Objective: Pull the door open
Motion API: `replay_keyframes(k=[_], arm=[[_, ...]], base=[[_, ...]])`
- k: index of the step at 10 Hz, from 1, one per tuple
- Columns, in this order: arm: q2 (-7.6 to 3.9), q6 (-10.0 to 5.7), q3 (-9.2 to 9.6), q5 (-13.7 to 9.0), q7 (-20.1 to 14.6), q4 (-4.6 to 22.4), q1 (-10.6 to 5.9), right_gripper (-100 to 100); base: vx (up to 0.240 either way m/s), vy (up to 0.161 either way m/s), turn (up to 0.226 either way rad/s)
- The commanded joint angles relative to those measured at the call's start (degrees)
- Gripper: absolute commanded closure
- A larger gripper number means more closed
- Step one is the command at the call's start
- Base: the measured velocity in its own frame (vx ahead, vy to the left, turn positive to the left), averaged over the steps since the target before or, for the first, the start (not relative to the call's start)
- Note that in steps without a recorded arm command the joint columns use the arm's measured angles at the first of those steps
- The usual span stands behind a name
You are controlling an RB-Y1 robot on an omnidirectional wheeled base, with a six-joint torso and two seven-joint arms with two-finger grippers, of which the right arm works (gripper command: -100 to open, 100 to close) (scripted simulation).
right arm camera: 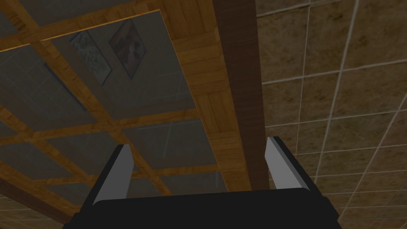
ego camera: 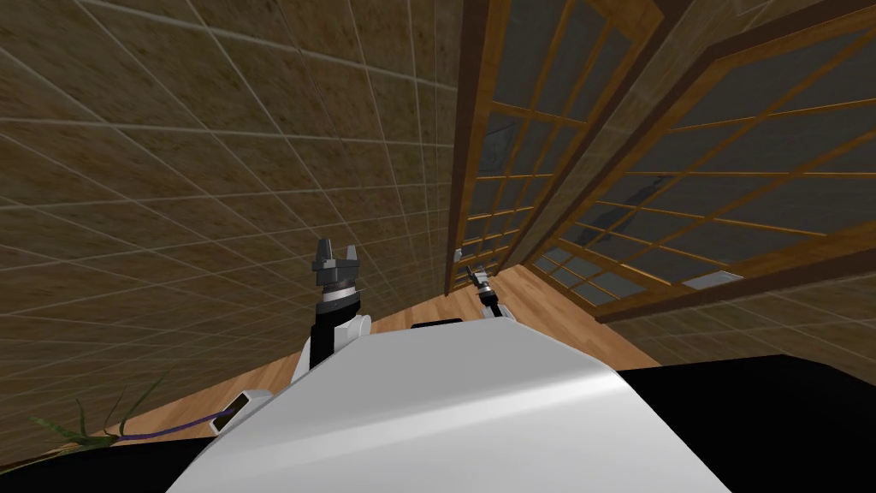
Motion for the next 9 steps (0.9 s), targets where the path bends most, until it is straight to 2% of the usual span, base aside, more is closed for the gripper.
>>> replay_keyframes(k=[1, 4, 5, 8, 9], arm=[[-0.14, -1.14, -0.24, 0.72, 2.29, 2.86, -1.38, -100], [-0.26, -1.68, -0.33, 1.38, 4.02, 6.96, -2.18, -100], [-0.26, -1.68, -0.33, 1.38, 4.02, 6.96, -2.18, -100], [-0.47, -2.63, -0.50, 2.54, 7.07, 11.13, -3.58, -100], [-0.47, -2.63, -0.50, 2.54, 7.07, 11.70, -3.58, -100]], base=[[0.028, -0.054, 0.104], [0.031, -0.050, 0.070], [0.009, -0.021, -0.011], [0.024, -0.039, 0.073], [0.033, -0.046, 0.053]])
